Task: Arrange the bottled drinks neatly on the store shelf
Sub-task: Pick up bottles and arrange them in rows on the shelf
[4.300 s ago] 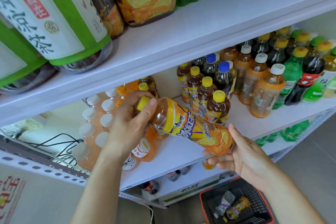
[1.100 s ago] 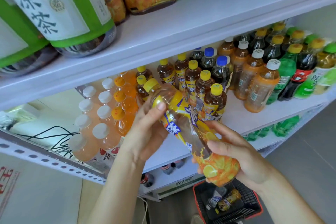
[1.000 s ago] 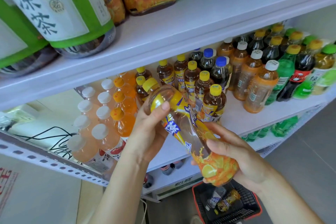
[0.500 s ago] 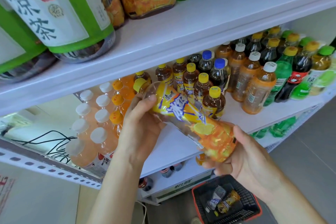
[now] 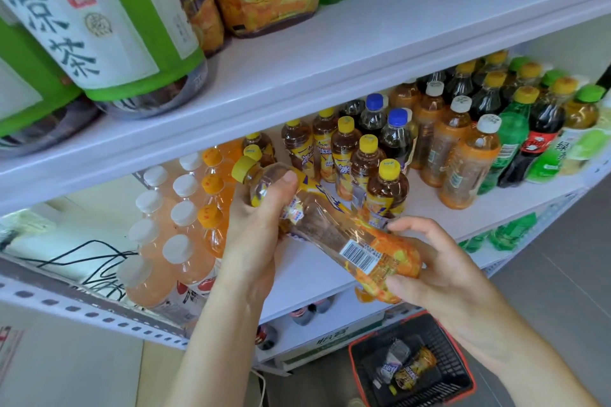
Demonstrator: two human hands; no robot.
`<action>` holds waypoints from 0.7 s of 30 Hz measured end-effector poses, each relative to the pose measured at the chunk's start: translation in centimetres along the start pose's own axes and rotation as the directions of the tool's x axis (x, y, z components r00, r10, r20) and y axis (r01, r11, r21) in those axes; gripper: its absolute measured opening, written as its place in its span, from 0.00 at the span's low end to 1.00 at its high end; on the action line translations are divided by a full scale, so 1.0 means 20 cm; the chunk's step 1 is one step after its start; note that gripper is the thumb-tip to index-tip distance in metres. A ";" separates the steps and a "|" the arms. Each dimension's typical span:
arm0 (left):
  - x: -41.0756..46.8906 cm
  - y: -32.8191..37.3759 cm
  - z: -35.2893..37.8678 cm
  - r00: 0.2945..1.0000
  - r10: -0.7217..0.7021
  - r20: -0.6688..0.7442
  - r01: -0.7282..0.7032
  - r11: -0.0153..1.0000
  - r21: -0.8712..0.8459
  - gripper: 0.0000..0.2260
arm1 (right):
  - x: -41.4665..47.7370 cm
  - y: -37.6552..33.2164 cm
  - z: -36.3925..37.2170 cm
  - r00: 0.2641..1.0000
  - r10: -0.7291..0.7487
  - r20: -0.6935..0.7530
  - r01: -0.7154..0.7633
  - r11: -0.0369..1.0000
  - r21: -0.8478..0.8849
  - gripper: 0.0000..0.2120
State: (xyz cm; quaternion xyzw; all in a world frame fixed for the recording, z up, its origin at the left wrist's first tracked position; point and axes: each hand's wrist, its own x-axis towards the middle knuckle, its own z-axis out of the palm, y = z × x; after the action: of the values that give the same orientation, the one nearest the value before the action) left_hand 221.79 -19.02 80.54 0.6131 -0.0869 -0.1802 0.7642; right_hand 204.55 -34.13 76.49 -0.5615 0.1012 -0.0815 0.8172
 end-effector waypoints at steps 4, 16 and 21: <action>0.01 0.02 -0.02 0.986 -0.071 0.150 0.106 0.964 -0.242 0.22 | 0.01 -0.02 0.03 0.993 0.097 -0.071 -0.085 0.984 0.155 0.21; -0.01 0.00 0.01 0.984 0.003 0.179 0.013 0.996 -0.085 0.31 | 0.06 0.01 -0.05 0.933 0.358 -0.027 -0.317 0.856 0.409 0.30; -0.02 -0.01 0.02 0.979 0.105 0.177 -0.106 0.994 -0.001 0.18 | 0.07 0.00 -0.06 0.979 0.152 -0.136 -0.116 0.964 0.241 0.23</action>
State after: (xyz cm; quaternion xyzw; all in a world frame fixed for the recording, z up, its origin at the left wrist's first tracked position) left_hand 221.32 -19.31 80.39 0.5925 -0.1876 -0.1928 0.7593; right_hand 205.51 -35.54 75.93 -0.4463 0.1917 -0.0800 0.8704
